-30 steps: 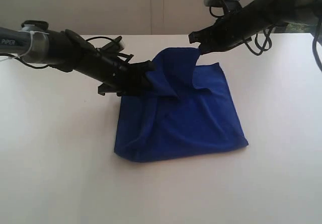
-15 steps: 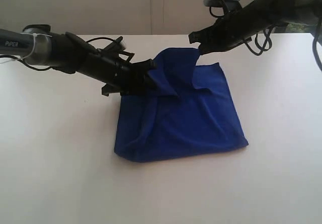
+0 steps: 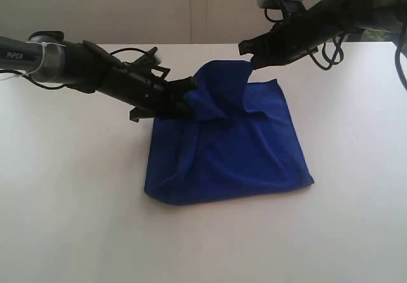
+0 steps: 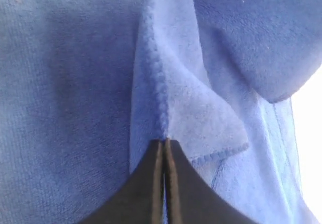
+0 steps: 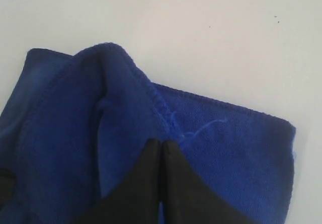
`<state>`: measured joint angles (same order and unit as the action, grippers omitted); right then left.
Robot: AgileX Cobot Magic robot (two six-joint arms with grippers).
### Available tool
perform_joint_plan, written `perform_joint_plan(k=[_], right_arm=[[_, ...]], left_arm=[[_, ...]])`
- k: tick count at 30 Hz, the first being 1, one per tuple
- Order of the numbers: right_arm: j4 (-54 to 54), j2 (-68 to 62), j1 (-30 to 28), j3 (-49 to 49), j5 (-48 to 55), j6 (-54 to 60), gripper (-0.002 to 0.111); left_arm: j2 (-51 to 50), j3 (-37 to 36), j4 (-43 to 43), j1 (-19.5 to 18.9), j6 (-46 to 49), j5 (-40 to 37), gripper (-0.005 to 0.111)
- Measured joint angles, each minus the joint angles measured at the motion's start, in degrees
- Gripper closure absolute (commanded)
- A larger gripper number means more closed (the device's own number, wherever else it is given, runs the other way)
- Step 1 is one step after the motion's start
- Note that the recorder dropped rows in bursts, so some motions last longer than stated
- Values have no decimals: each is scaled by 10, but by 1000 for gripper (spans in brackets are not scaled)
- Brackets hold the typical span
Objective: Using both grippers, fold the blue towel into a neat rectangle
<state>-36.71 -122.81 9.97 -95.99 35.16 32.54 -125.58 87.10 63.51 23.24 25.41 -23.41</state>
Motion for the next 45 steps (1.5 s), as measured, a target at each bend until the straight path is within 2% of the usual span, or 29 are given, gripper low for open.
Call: perform_joint_plan(k=[7,14,18,22,29,35,45], right_arm=[[0,0,0,0,0,0,108],[33,40,0,1,24,0,108],[92,87,0,1,80,-24,108],[142,138,0,1,158,-38,108],[161,245,0,1,265,-43,108],[161,338,0,44,311,-54,108],[161,476,17,165,340,-56,108]], left_arm=[[5,0,0,-13,17,-31,107],[82,0,-15,-44,60,-84,107],[135,0,-69,-53,65,-131,107],[177,0,-136,-53,68,-220,107],[247,0,-194,-52,71,-323,107],[321,0,-225,-32,70,-412,107],[422,0,-266,7,25,-414,107]])
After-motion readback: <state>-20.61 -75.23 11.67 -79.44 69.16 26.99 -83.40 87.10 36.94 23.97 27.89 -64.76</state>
